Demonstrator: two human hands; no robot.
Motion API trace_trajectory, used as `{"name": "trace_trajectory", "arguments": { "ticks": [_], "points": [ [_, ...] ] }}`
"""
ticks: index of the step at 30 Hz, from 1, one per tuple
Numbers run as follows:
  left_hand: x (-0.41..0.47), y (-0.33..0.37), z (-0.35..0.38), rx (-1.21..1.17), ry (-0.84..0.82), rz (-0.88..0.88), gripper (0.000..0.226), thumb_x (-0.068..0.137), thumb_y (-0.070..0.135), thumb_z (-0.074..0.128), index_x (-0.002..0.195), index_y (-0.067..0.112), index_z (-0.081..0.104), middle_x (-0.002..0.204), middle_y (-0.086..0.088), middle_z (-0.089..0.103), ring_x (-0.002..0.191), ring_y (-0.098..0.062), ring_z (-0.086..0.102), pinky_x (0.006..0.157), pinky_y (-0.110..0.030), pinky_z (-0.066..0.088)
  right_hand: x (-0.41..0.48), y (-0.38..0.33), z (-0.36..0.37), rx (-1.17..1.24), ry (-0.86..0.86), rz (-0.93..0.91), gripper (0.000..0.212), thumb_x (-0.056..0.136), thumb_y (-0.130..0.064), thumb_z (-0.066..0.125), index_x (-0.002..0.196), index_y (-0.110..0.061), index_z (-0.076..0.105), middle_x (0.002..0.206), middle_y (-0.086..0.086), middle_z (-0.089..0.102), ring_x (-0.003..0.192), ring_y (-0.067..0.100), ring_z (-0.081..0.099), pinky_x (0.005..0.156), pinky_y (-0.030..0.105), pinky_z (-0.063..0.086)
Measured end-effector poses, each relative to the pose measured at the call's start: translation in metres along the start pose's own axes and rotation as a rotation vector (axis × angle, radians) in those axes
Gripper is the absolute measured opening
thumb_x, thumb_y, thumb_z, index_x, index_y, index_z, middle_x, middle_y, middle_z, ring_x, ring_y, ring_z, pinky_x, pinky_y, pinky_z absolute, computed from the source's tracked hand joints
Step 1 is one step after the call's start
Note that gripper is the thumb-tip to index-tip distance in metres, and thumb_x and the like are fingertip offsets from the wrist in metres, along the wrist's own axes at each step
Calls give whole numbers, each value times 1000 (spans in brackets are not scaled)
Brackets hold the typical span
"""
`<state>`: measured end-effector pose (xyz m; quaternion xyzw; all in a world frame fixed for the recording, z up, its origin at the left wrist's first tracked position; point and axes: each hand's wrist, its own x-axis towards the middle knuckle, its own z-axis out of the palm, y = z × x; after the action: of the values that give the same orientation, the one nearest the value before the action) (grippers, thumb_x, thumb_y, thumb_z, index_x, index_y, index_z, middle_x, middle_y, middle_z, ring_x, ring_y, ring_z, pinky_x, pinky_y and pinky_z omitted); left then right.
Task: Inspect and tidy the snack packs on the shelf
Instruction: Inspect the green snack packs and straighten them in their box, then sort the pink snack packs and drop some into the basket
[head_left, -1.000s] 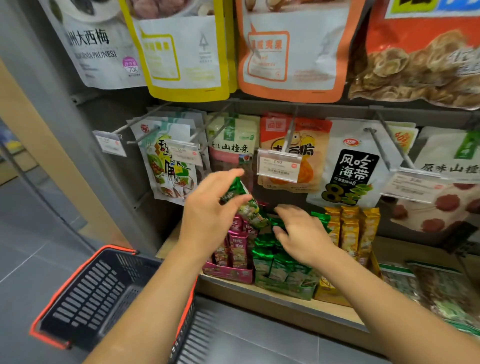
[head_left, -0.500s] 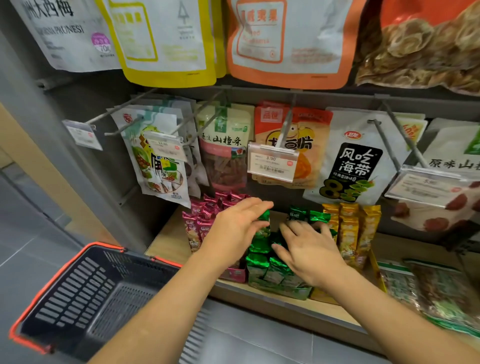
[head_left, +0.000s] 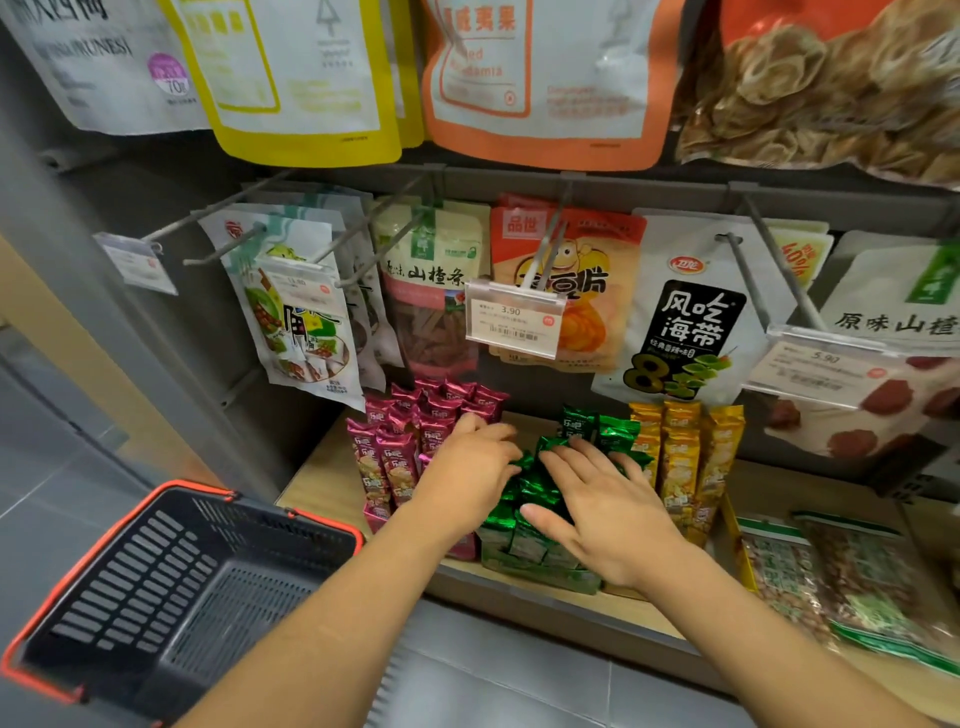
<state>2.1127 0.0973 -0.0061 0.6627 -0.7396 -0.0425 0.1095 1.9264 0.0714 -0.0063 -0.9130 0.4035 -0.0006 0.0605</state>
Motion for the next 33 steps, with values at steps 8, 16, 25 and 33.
{"name": "trace_trajectory", "arguments": {
  "ticks": [8,16,25,33],
  "points": [
    [1,4,-12,89,-228,-43,47,98,20,39,144,19,41,141,-6,50,129,-26,43,108,-43,29,-2,-13,15,-48,31,-15,75,91,-62,-2,155,-26,9,162,3,18,150,22,8,119,45,11],
    [-15,-31,-57,-92,-94,-274,60,75,3,54,130,27,61,131,-4,61,125,-22,51,104,-32,43,-3,-22,9,-19,213,27,55,100,-49,25,142,-21,46,148,4,46,140,24,38,114,46,30],
    [-23,-33,-33,137,-173,-259,32,91,17,60,122,22,67,121,-8,66,115,-28,58,97,-41,48,-1,-52,28,-126,455,-366,33,82,-25,70,114,-16,71,118,2,69,110,22,66,93,37,53],
    [-39,-28,-84,136,138,-174,28,95,24,56,120,29,68,119,2,64,110,-25,55,92,-37,47,3,-54,20,-72,376,-224,44,56,-14,90,99,-14,77,104,1,74,101,23,70,86,38,56]
  ]
}}
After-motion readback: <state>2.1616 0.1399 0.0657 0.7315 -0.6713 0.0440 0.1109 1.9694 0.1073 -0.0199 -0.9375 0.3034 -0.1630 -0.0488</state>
